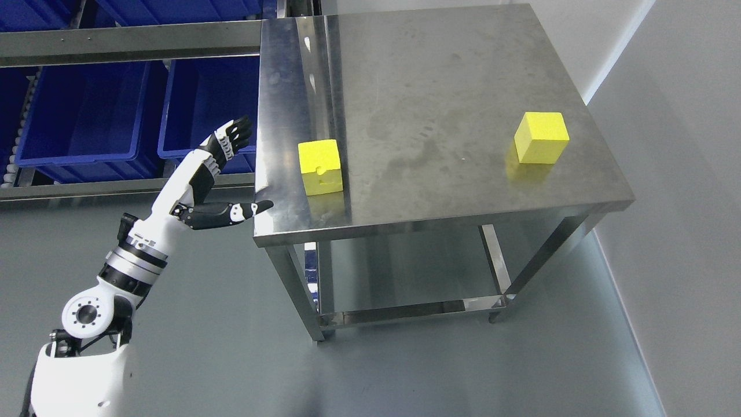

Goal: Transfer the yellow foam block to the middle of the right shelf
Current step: 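Reach the left hand toward the nearer yellow foam cube on the table, then close the left hand around the yellow foam cube and lift it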

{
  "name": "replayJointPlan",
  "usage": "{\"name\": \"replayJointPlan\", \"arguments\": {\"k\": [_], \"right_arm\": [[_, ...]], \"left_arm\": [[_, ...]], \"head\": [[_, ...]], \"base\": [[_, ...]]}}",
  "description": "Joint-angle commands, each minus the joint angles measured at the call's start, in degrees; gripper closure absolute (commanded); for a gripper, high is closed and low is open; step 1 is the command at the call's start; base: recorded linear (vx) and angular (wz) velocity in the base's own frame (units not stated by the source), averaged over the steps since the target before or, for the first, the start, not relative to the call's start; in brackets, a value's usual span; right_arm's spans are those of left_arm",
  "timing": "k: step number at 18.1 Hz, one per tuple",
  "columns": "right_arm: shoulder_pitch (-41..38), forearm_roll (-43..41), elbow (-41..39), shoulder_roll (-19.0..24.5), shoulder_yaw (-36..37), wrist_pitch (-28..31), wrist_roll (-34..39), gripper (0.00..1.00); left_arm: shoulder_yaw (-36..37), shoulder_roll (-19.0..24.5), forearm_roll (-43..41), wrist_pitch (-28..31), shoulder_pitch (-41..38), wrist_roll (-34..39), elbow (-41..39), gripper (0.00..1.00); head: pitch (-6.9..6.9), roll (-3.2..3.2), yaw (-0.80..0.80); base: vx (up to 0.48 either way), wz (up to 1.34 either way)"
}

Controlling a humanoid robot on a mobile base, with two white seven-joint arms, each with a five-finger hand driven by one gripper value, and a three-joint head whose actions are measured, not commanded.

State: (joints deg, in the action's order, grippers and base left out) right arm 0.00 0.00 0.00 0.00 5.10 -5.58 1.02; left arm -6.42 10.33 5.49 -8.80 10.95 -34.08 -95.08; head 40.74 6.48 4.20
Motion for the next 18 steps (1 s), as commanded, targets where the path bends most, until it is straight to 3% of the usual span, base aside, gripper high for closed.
{"name": "replayJointPlan", "arguments": {"k": [1, 8, 18], "right_arm": [[0.09, 0.0, -1.0, -1.0, 0.0, 0.04, 0.04, 0.0], [0.09, 0.0, -1.0, -1.0, 0.0, 0.04, 0.04, 0.0], [0.09, 0.0, -1.0, -1.0, 0.0, 0.04, 0.04, 0.0]], "left_arm": [[3.34, 4.44, -0.65, 2.37, 5.21, -0.99, 5.25, 0.02], [14.14, 2.42, -2.41, 2.91, 9.18, -1.17, 10.61, 0.02], [16.09, -0.66, -8.47, 2.73, 14.71, -2.48, 22.82, 0.02]], "head": [[0.0, 0.0, 0.0], [0.0, 0.0, 0.0], [0.0, 0.0, 0.0]], "base": [[0.0, 0.0], [0.0, 0.0], [0.0, 0.0]]}}
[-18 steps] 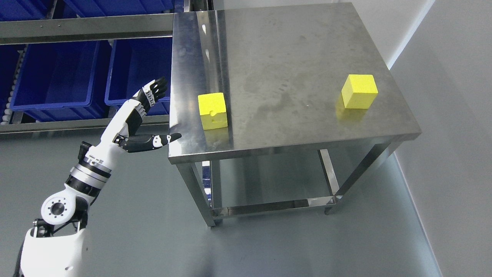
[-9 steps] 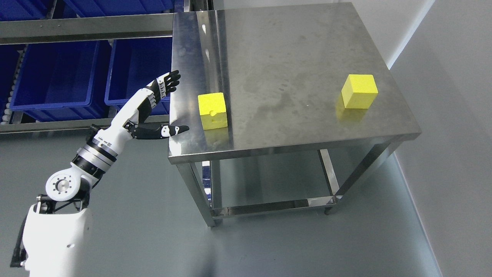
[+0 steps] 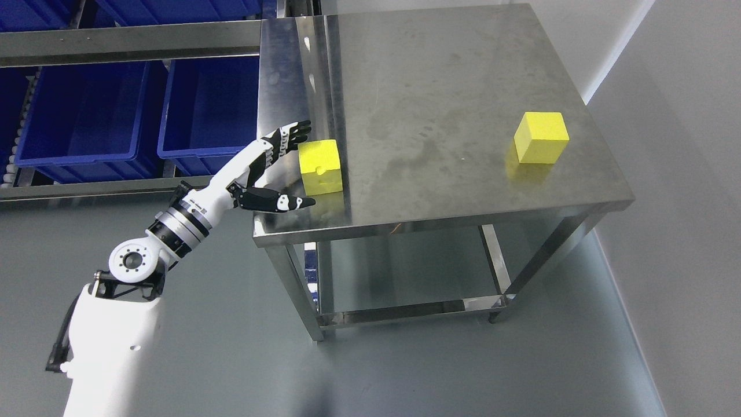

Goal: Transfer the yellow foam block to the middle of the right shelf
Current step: 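Close the left hand around the yellow foam cube and lift it, then raise the held yellow cube up and away from the table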

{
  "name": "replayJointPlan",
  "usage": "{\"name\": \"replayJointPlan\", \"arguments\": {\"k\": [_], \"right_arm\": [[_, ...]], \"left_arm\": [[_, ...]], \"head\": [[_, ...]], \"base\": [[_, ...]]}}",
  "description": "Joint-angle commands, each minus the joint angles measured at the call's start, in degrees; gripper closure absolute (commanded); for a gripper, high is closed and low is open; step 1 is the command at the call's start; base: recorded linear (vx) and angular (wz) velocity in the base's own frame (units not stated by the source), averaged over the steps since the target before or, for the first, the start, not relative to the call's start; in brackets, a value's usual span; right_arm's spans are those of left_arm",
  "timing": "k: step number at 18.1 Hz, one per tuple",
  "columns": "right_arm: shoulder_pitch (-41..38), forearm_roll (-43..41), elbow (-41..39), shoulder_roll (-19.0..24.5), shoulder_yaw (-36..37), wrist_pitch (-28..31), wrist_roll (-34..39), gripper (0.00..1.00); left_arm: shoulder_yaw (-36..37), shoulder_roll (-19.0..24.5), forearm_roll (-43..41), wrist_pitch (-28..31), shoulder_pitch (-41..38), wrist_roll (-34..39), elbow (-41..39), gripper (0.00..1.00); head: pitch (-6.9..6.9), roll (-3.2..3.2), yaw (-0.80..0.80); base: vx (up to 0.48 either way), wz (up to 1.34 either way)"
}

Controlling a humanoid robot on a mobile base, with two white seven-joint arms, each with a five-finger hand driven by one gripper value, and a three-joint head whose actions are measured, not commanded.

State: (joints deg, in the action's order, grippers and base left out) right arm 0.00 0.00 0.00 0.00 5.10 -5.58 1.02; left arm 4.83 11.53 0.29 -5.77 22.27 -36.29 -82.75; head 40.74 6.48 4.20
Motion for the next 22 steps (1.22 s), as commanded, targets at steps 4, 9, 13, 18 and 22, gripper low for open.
{"name": "replayJointPlan", "arguments": {"k": [4, 9, 13, 18, 22], "right_arm": [[0.09, 0.0, -1.0, -1.0, 0.0, 0.04, 0.04, 0.0], [0.09, 0.0, -1.0, -1.0, 0.0, 0.04, 0.04, 0.0], [0.17, 0.0, -1.0, -1.0, 0.0, 0.04, 0.04, 0.0], [0.09, 0.0, -1.0, -1.0, 0.0, 0.04, 0.04, 0.0], [0.09, 0.0, -1.0, -1.0, 0.0, 0.04, 0.04, 0.0]], "left_arm": [[3.96, -2.65, -4.33, -0.65, 4.71, -1.24, 12.52, 0.15], [-0.42, -5.46, -4.15, -2.66, 4.62, -1.15, 12.53, 0.46], [-5.96, -10.53, -3.98, -10.04, 4.79, -1.24, 12.0, 0.66], [-9.48, -10.53, 5.57, -12.43, 8.39, 3.57, 8.58, 0.64], [-9.75, -10.53, 7.45, -21.1, 8.05, 26.39, 7.43, 0.64]], "head": [[0.0, 0.0, 0.0], [0.0, 0.0, 0.0], [0.0, 0.0, 0.0], [0.0, 0.0, 0.0], [0.0, 0.0, 0.0]], "base": [[0.0, 0.0], [0.0, 0.0], [0.0, 0.0], [0.0, 0.0], [0.0, 0.0]]}}
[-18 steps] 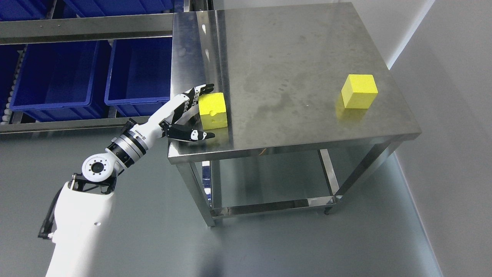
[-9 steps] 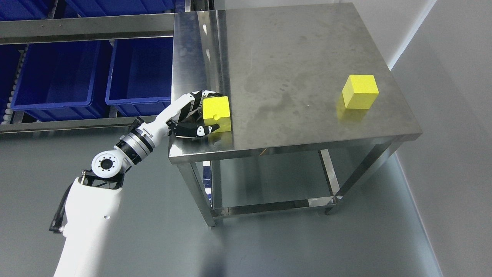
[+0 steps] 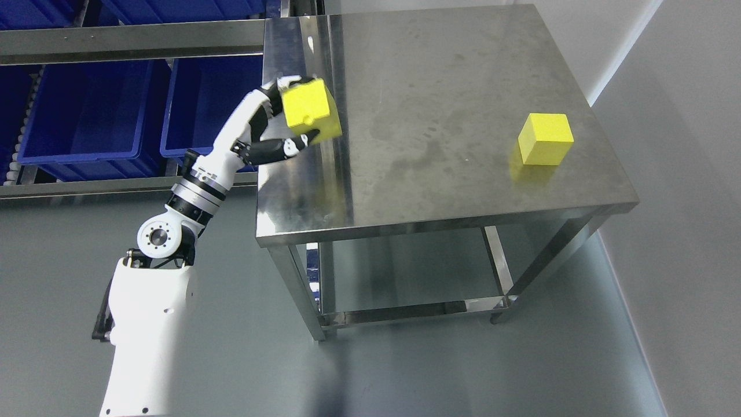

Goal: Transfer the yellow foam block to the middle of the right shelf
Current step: 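Raise the held yellow cube up and away from the table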

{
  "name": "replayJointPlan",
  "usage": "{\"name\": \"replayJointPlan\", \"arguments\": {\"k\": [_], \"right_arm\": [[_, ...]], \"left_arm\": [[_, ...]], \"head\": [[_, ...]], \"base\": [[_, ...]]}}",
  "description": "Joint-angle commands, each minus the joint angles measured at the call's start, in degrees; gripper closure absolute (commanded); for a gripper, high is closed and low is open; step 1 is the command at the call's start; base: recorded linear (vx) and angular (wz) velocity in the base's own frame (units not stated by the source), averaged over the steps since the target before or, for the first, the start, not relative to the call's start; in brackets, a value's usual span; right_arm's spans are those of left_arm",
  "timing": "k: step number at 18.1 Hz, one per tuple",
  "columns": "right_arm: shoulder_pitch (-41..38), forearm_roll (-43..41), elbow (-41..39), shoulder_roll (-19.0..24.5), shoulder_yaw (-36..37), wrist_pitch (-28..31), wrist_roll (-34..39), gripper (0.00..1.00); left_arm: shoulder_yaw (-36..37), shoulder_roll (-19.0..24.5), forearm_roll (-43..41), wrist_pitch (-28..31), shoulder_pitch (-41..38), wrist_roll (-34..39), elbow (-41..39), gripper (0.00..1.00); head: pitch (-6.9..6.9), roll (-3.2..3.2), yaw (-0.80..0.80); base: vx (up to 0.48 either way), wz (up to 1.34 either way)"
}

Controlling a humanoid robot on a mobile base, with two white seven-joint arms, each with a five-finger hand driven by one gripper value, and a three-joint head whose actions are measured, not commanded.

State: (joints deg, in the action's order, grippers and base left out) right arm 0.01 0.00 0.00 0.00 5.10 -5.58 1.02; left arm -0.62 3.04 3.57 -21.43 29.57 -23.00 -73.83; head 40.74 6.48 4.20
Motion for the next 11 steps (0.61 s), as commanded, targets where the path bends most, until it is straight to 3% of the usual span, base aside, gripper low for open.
{"name": "replayJointPlan", "arguments": {"k": [1, 3, 11], "right_arm": [[0.08, 0.0, -1.0, -1.0, 0.0, 0.04, 0.04, 0.0], [0.08, 0.0, -1.0, -1.0, 0.0, 0.04, 0.04, 0.0], [0.08, 0.0, -1.0, -1.0, 0.0, 0.04, 0.04, 0.0]], "left_arm": [[-4.21, -2.04, 4.16, -6.16, 0.41, 16.9, -1.58, 0.64], [-4.39, -2.04, 4.16, -6.25, -1.34, 20.54, -2.37, 0.64], [-5.44, -2.04, 4.16, -8.01, -8.03, 20.45, -4.56, 0.63]], "head": [[0.0, 0.0, 0.0], [0.0, 0.0, 0.0], [0.0, 0.0, 0.0]], "base": [[0.0, 0.0], [0.0, 0.0], [-0.007, -0.01]]}}
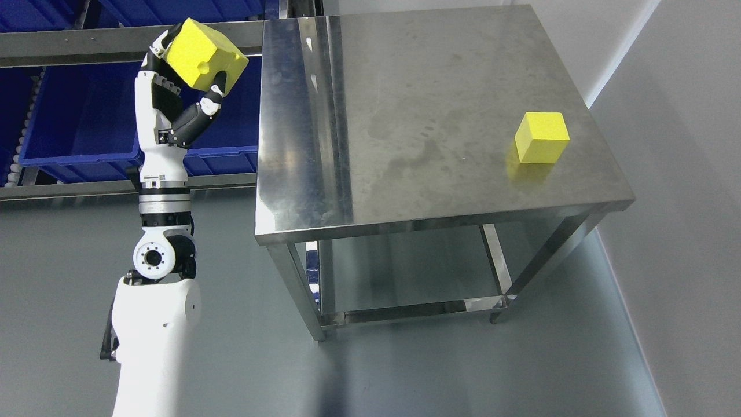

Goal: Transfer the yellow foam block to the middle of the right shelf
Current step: 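Raise the held yellow cube up and away from the table, then hold the yellow cube aloft in the left hand while turning toward the bin shelf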

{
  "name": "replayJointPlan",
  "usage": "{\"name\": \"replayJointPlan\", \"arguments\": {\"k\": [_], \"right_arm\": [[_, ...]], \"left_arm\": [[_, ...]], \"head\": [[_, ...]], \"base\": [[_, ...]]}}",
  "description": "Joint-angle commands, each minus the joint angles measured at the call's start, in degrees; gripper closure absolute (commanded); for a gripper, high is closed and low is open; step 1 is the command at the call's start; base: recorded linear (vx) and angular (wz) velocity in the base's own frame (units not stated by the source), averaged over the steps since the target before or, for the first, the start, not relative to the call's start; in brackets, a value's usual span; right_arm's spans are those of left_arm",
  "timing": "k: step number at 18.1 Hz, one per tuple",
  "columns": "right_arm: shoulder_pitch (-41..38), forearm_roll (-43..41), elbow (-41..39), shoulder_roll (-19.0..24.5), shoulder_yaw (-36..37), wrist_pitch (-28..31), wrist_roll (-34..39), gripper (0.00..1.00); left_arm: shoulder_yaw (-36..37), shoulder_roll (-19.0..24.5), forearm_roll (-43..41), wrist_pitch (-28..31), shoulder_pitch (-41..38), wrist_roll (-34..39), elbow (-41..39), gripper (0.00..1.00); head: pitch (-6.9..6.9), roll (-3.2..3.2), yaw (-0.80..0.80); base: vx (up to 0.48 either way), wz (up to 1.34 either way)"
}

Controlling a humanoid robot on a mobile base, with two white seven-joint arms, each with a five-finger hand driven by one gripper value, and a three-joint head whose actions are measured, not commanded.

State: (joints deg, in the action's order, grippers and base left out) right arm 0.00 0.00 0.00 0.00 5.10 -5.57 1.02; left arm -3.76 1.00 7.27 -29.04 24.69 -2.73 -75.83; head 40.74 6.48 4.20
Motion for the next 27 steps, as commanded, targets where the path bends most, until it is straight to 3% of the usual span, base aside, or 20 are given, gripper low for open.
{"name": "replayJointPlan", "arguments": {"k": [1, 14, 27], "right_arm": [[0.18, 0.0, -1.0, -1.0, 0.0, 0.04, 0.04, 0.0], [0.09, 0.0, -1.0, -1.0, 0.0, 0.04, 0.04, 0.0], [0.09, 0.0, -1.0, -1.0, 0.0, 0.04, 0.04, 0.0]], "left_arm": [[-2.3, 0.0, 0.46, -0.41, -3.34, 0.19, -2.83, 0.63], [-2.22, 0.0, 0.46, -0.23, -3.78, 0.1, -3.27, 0.64], [-2.3, 0.0, 0.46, -0.06, -3.86, 0.1, -3.27, 0.64]], "head": [[0.0, 0.0, 0.0], [0.0, 0.0, 0.0], [0.0, 0.0, 0.0]], "base": [[-0.006, 0.05], [-0.02, 0.22], [-0.003, 0.8]]}}
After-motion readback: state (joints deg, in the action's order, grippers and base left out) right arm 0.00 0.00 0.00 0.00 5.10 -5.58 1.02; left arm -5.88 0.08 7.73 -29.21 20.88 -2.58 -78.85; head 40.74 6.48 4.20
